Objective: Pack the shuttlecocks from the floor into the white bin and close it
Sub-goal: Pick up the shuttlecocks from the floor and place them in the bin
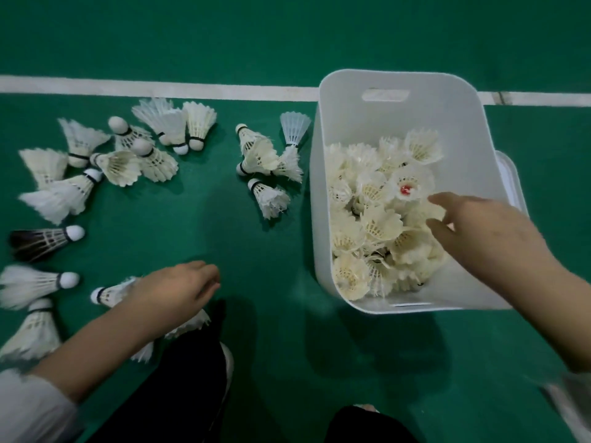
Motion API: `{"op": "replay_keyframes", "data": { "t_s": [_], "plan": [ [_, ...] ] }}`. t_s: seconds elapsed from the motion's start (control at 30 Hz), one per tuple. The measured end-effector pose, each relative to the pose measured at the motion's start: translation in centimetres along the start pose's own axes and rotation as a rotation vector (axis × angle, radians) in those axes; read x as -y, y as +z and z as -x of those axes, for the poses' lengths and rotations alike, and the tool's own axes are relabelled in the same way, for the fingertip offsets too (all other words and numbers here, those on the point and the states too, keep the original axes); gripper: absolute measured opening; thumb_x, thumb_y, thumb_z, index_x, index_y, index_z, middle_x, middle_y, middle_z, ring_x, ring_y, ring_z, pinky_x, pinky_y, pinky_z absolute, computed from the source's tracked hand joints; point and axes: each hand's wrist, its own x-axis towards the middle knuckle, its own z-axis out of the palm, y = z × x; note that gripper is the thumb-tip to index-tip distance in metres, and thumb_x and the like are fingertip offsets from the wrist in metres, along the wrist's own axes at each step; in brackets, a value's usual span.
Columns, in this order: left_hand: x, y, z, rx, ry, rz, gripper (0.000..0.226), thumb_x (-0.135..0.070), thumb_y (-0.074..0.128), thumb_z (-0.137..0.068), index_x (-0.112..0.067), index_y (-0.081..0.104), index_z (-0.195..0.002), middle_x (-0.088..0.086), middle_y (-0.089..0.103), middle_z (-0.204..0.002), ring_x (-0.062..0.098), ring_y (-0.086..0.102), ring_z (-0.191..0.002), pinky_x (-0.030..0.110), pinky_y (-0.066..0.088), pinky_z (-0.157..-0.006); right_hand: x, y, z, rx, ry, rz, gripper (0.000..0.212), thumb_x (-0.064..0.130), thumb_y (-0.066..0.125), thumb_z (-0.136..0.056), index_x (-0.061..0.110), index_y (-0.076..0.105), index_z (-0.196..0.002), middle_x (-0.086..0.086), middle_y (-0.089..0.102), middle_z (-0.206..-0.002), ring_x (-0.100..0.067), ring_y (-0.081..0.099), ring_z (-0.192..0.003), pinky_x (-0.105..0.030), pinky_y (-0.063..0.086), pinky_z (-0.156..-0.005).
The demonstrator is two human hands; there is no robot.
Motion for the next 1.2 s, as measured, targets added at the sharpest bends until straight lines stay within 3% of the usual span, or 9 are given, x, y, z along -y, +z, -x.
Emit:
{"op": "replay_keyframes", "data": {
  "t_s": [0.13,0.23,0.33,0.53,0.7,0.83,0.93,1.03,1.2],
  "plan": [
    [2.0,1.3,1.7,0.021,-0.080,-0.044,0.027,-0.038,0.043,-0.093,-0.021,0.048,-0.114,0.001,0.050,-0.114,0.023,0.058,-0.100,0.031,0.045,-0.077,6.2,-3.3,1.7,-0.079,-0.444,-0.196,0.033,0.038,0.041,-0.092,0.020,0.058,-0.115,0.001,0.063,-0.102,-0.024,0.063,-0.089,-0.036,0.052,-0.071],
    [4.1,2.7,2.5,0.019,-0.124,0.004,0.033,-0.036,0.048,-0.091,-0.018,0.049,-0.118,0.007,0.049,-0.114,0.028,0.057,-0.100,0.037,0.044,-0.085,11.9,-2.9,2.3,-0.047,-0.720,-0.155,0.032,0.035,0.039,-0.091,0.015,0.062,-0.100,-0.002,0.062,-0.091,-0.024,0.062,-0.081,-0.033,0.050,-0.067],
    [5.5,3.8,3.2,0.030,-0.175,0.155,0.041,-0.035,0.053,-0.089,-0.019,0.045,-0.126,0.007,0.045,-0.120,0.027,0.051,-0.108,0.036,0.041,-0.092,17.9,0.3,2.2,0.035,-0.864,-0.168,0.031,0.031,0.037,-0.094,0.011,0.056,-0.108,-0.007,0.057,-0.103,-0.027,0.057,-0.095,-0.039,0.052,-0.078],
    [5.8,4.8,3.3,0.007,-0.182,0.424,0.053,-0.045,0.057,-0.085,-0.022,0.043,-0.129,0.008,0.043,-0.123,0.025,0.051,-0.111,0.033,0.039,-0.099,25.9,8.6,2.6,0.357,-0.787,-0.128,0.034,0.031,0.041,-0.095,0.009,0.041,-0.121,-0.012,0.050,-0.120,-0.029,0.049,-0.112,-0.040,0.042,-0.091],
    [6.2,4.4,2.9,0.244,-0.089,0.507,0.082,-0.047,0.074,-0.069,-0.028,0.030,-0.136,0.000,0.023,-0.133,0.020,0.050,-0.110,0.027,0.036,-0.102,26.9,11.8,2.2,0.481,-0.585,-0.343,0.031,0.029,0.046,-0.093,0.011,0.038,-0.117,-0.013,0.056,-0.117,-0.031,0.056,-0.104,-0.036,0.041,-0.078],
    [6.8,4.6,2.9,0.143,0.002,0.620,0.074,-0.039,0.073,-0.073,-0.022,0.038,-0.135,0.000,0.033,-0.137,0.015,0.046,-0.119,0.022,0.034,-0.102,26.8,11.2,1.4,0.369,-0.436,-0.634,0.020,0.028,0.050,-0.092,0.015,0.049,-0.106,-0.007,0.063,-0.105,-0.024,0.059,-0.091,-0.028,0.035,-0.071],
    [7.8,4.0,3.2,-0.077,-0.090,0.965,0.030,-0.053,0.063,-0.077,-0.038,0.060,-0.103,-0.010,0.065,-0.105,0.008,0.060,-0.097,0.028,0.047,-0.088,27.5,9.6,1.2,0.216,-0.468,-0.799,0.037,0.036,0.052,-0.089,0.019,0.044,-0.122,0.002,0.051,-0.121,-0.013,0.056,-0.094,-0.024,0.041,-0.080],
    [8.8,3.5,3.6,-0.127,-0.275,1.270,0.036,-0.068,0.057,-0.072,-0.043,0.062,-0.098,-0.013,0.068,-0.094,0.008,0.064,-0.081,0.034,0.052,-0.084,28.1,8.4,1.2,0.147,-0.661,-0.609,0.053,0.052,0.042,-0.086,0.022,0.038,-0.130,0.006,0.036,-0.137,-0.016,0.054,-0.108,-0.031,0.049,-0.085],
    [8.6,2.8,4.5,-0.011,-0.257,1.356,0.048,-0.057,0.058,-0.073,-0.025,0.058,-0.109,-0.001,0.068,-0.097,0.015,0.067,-0.081,0.031,0.053,-0.082,28.3,10.0,1.0,0.185,-0.640,-0.574,0.046,0.017,0.059,-0.087,0.014,0.044,-0.131,-0.002,0.042,-0.137,-0.024,0.052,-0.115,-0.038,0.047,-0.094]
  ]
}}
